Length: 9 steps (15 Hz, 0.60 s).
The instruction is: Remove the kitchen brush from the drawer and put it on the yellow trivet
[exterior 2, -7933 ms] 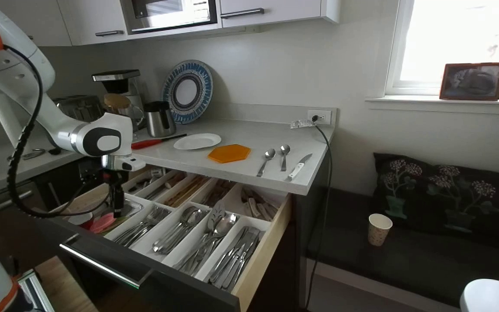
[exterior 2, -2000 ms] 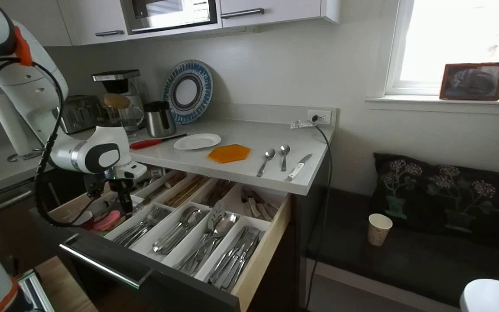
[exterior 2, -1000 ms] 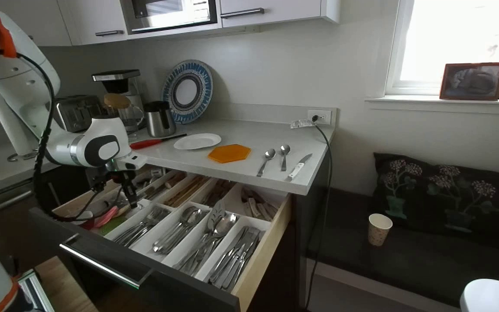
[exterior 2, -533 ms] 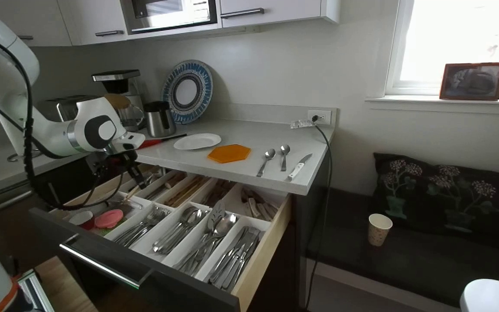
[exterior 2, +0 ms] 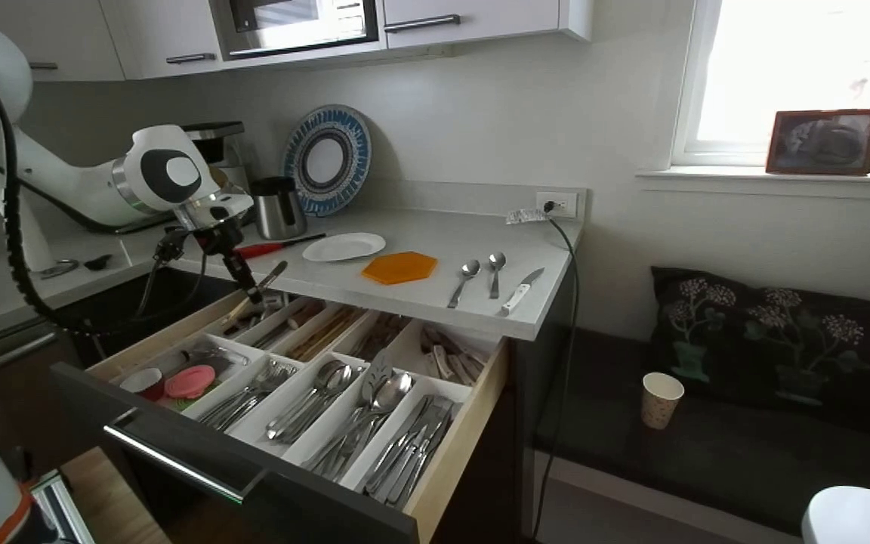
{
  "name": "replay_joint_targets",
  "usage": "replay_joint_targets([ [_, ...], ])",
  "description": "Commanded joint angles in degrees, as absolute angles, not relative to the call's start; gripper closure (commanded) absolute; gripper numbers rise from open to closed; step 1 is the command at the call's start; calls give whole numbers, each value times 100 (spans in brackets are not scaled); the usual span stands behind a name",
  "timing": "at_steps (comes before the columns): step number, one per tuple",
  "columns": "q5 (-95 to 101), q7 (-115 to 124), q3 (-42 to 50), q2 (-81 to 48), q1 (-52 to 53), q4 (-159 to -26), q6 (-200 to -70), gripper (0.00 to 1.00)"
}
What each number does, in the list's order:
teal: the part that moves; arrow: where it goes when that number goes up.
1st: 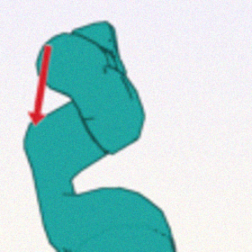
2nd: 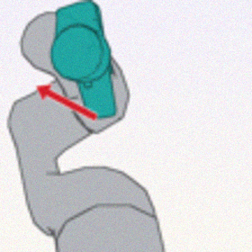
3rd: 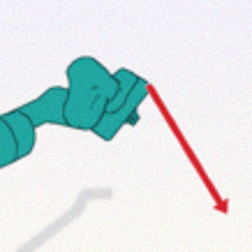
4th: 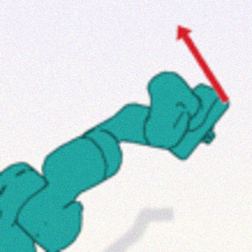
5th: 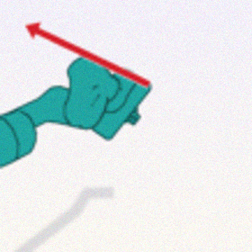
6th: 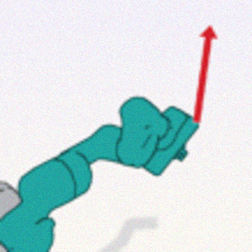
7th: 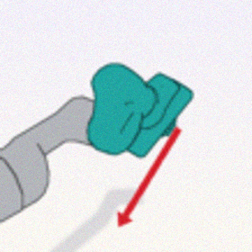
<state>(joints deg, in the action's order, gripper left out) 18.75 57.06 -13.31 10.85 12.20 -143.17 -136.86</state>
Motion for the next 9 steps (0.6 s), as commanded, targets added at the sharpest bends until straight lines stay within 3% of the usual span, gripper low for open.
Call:
replay_joint_targets([
  [1,1804,5669,-1469,1104,1095,-14225,-13564,83],
  [5,1797,5671,-1480,1086,1087,-14190,-13523,83],
  [6,1797,5671,-1479,1085,1086,-14190,-13523,96],
  [9,2803,6547,-1637,497,781,-13486,-13463,96],
])
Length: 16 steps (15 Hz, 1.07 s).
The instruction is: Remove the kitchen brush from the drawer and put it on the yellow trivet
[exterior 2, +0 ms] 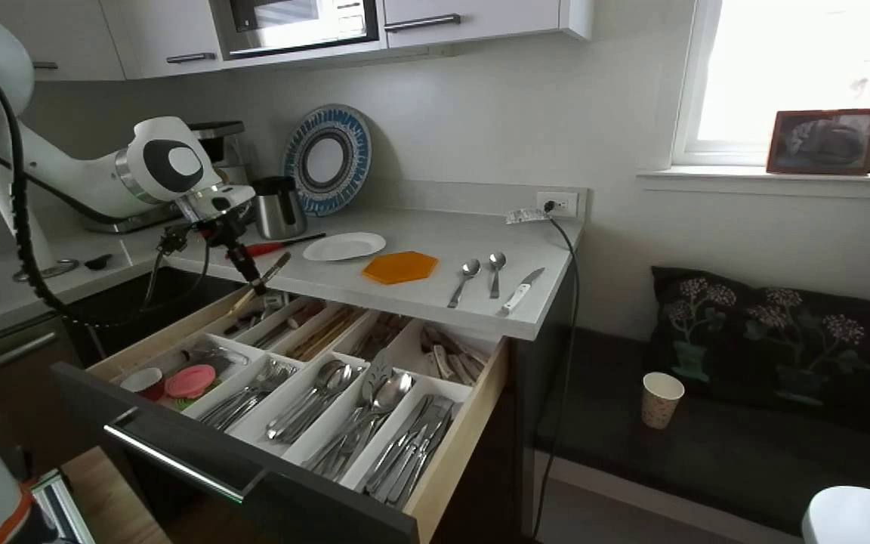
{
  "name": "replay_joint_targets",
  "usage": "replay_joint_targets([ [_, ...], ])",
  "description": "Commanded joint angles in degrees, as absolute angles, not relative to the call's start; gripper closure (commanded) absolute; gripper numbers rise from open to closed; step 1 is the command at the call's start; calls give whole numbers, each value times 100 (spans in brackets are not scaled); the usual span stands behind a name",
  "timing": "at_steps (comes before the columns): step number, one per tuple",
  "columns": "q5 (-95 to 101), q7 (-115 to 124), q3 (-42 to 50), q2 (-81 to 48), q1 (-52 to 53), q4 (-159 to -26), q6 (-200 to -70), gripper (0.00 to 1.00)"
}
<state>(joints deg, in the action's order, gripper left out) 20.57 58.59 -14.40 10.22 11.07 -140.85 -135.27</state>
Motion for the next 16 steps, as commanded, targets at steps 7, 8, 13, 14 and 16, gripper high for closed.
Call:
replay_joint_targets([
  [7,3743,7276,-1159,-985,833,-11601,-12270,96],
  [8,3666,7227,-1083,-1178,908,-11284,-11918,96],
  [13,3277,7074,-854,-1857,1204,-10043,-10443,96],
  [14,3227,7090,-810,-1936,1248,-9872,-10257,96],
  [16,3295,7057,-744,-1746,1279,-10131,-10498,83],
])
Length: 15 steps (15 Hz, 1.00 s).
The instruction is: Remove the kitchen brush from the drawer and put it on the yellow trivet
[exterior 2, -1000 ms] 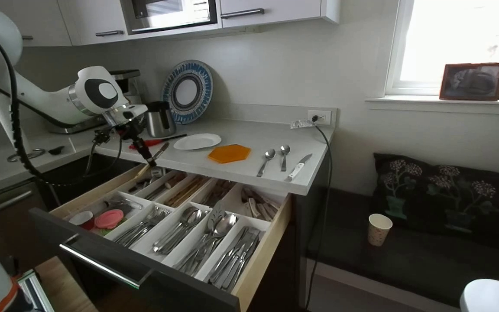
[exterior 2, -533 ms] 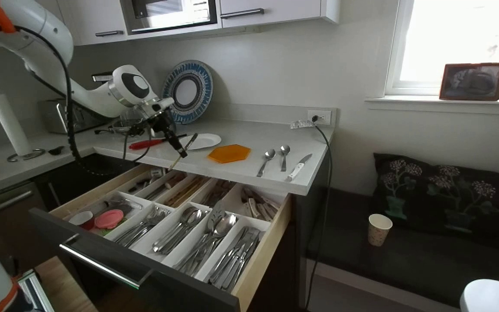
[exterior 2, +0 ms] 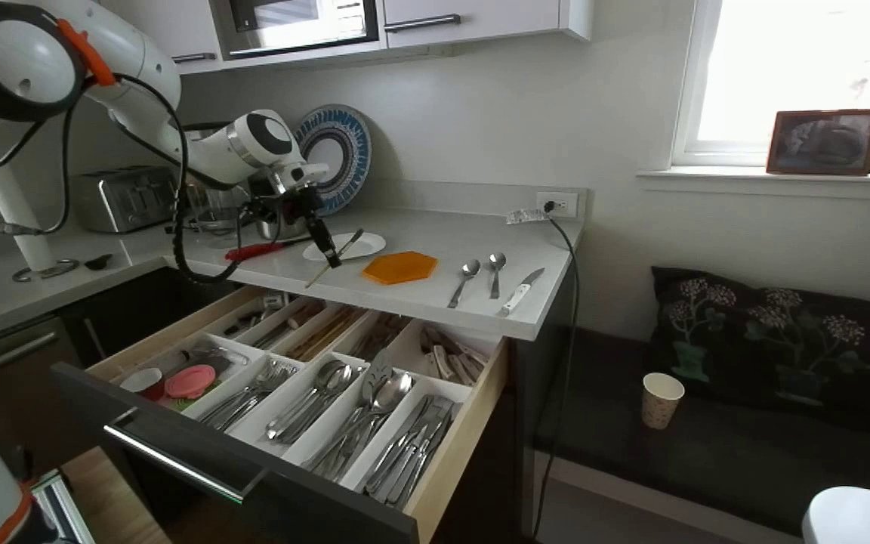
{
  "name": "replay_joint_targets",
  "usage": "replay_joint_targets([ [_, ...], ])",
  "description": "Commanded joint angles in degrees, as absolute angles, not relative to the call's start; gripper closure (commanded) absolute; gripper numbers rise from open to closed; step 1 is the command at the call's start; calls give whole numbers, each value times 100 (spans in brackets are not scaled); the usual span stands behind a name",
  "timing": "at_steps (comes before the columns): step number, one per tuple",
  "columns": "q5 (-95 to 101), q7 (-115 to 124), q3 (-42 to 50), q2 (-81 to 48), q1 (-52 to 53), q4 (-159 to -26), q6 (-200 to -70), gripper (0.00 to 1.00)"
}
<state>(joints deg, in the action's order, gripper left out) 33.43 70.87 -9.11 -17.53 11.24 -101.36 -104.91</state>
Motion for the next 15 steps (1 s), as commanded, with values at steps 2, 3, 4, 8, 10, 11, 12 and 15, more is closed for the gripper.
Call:
replay_joint_targets([
  [2,3207,7053,-700,-1861,1321,-9917,-10383,83],
  [3,3191,7053,-692,-1888,1326,-9879,-10369,83],
  [4,3185,7052,-687,-1903,1327,-9867,-10367,83],
  [8,2823,7332,-564,-2332,1320,-9124,-10186,96],
  [10,2500,7478,-439,-2614,1310,-8563,-10038,96],
  [11,2350,7518,-373,-2778,1306,-8277,-9962,96],
  [12,2188,7568,-314,-2942,1298,-8031,-9912,96],
  [15,1650,7686,-155,-3464,1246,-7281,-9627,96],
])
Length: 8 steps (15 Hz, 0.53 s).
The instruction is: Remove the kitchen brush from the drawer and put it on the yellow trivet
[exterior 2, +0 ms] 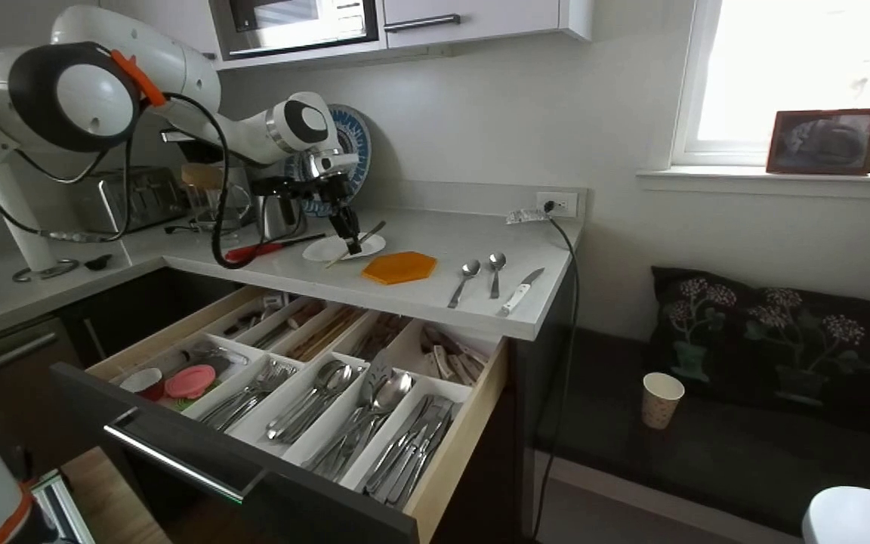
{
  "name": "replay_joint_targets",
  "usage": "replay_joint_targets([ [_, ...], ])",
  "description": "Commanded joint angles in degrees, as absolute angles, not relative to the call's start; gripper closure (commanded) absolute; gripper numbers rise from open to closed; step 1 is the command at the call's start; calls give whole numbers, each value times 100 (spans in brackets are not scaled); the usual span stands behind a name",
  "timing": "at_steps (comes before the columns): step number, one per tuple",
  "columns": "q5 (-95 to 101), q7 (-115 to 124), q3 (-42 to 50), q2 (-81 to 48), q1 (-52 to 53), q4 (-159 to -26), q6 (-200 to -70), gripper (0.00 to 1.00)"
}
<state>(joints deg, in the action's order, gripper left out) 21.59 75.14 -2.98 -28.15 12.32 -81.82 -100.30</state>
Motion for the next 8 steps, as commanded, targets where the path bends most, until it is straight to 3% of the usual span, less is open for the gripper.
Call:
replay_joint_targets([
  [1,1499,7740,-103,-3623,1233,-7066,-9560,96],
  [8,565,8252,159,-4421,978,-5898,-9599,96],
])
